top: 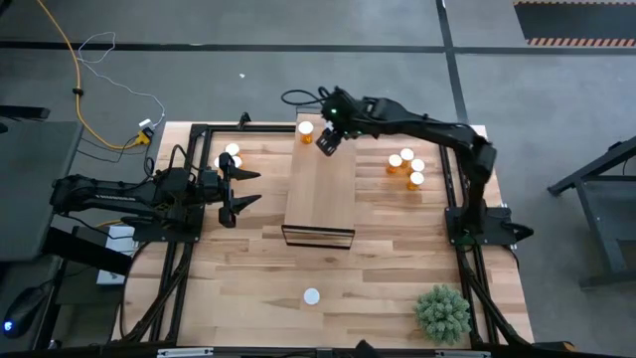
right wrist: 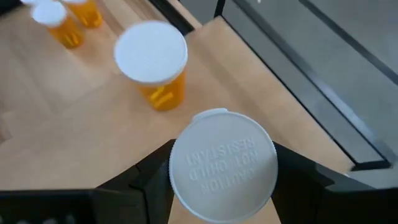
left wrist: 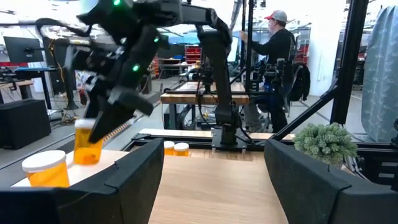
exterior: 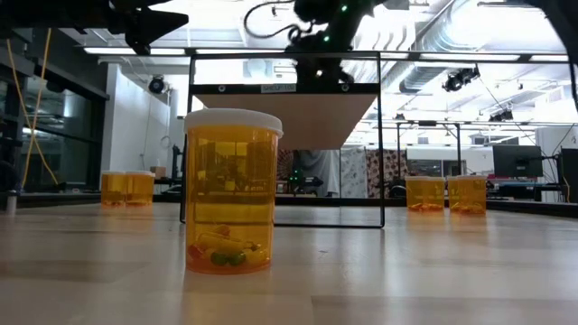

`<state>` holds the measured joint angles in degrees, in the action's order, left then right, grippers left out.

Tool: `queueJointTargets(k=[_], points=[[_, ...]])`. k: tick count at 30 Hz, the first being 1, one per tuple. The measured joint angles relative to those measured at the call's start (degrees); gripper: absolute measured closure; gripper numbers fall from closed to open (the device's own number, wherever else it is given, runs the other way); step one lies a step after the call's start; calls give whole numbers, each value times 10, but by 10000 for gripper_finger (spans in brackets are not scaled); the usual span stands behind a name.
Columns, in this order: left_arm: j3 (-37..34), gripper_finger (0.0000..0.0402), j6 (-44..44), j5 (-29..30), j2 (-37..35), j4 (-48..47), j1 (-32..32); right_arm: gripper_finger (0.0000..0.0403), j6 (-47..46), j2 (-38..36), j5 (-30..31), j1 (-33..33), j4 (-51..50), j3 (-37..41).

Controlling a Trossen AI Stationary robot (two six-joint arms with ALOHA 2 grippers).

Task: Pick and place medicine bottles onto shelf by color
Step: Put the orange pill bottle on the shelf

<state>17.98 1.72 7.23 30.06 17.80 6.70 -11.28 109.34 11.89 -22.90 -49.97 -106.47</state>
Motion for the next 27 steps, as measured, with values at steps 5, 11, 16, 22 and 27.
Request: queueJointTargets(k=[5,11,16,22,27], points=[[0,133,0,0,0,0,0,195,2,37,0,0,-16,-24],[0,133,0,0,0,0,0,195,13,39,13,0,-16,-25],[0,133,0,0,0,0,0,194,13,39,14,0,-17,-25],[0,133,0,0,0,0,0,194,13,39,0,0,-9,-24],[0,133,0,0,0,0,0,194,23,39,-2,0,12,-24]])
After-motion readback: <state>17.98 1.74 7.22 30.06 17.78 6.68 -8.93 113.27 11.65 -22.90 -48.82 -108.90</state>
